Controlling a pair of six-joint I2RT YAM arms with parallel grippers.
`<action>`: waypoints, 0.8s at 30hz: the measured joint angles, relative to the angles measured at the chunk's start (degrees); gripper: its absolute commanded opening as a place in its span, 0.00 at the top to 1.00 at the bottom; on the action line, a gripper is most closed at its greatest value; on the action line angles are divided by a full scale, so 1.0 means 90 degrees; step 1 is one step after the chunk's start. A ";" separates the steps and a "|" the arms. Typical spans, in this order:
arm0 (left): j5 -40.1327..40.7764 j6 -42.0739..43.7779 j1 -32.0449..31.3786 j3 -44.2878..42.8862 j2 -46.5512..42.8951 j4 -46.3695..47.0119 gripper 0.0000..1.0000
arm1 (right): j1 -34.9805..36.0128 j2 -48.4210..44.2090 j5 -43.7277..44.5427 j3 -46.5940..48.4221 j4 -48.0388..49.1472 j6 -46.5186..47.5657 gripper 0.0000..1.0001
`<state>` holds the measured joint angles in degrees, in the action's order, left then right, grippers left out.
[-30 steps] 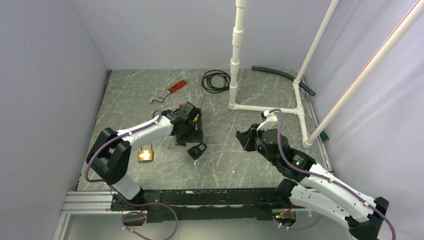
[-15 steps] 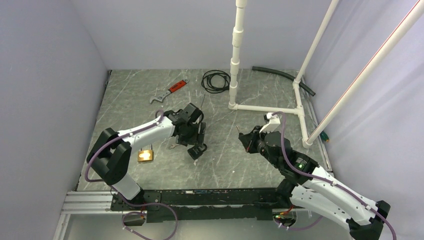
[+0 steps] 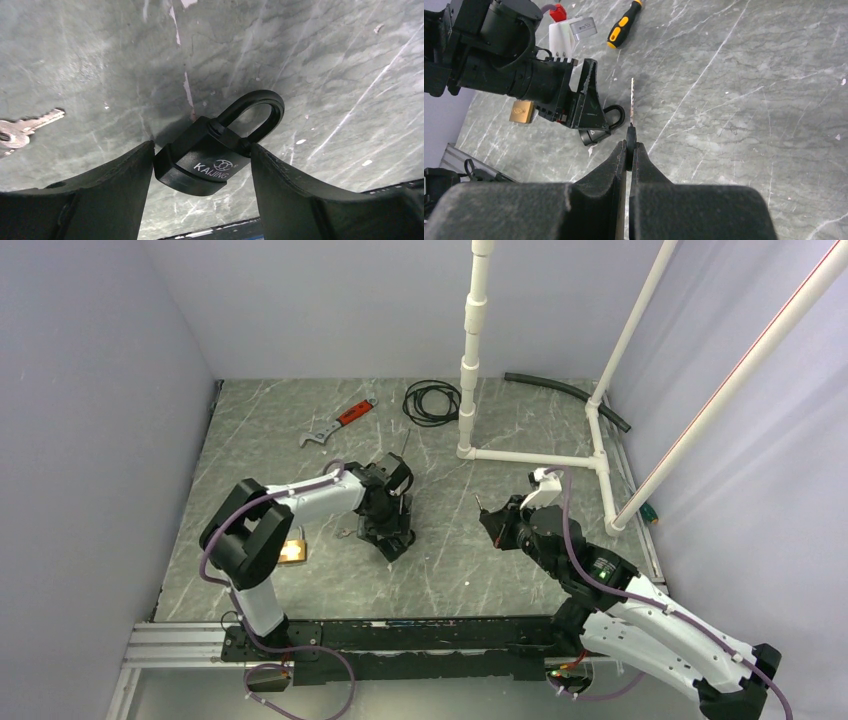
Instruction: Unlock with the key
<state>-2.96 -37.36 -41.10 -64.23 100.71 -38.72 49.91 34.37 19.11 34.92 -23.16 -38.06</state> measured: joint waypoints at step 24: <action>-0.1872 -0.2057 -0.0022 0.1892 -0.1542 0.1690 0.21 | 0.0000 0.0015 0.0015 -0.0007 -0.0041 0.0051 1.00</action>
<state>-19.81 -55.88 -41.30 -47.20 86.83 -23.51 49.91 34.50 19.25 34.85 -23.53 -37.60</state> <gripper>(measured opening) 0.787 0.031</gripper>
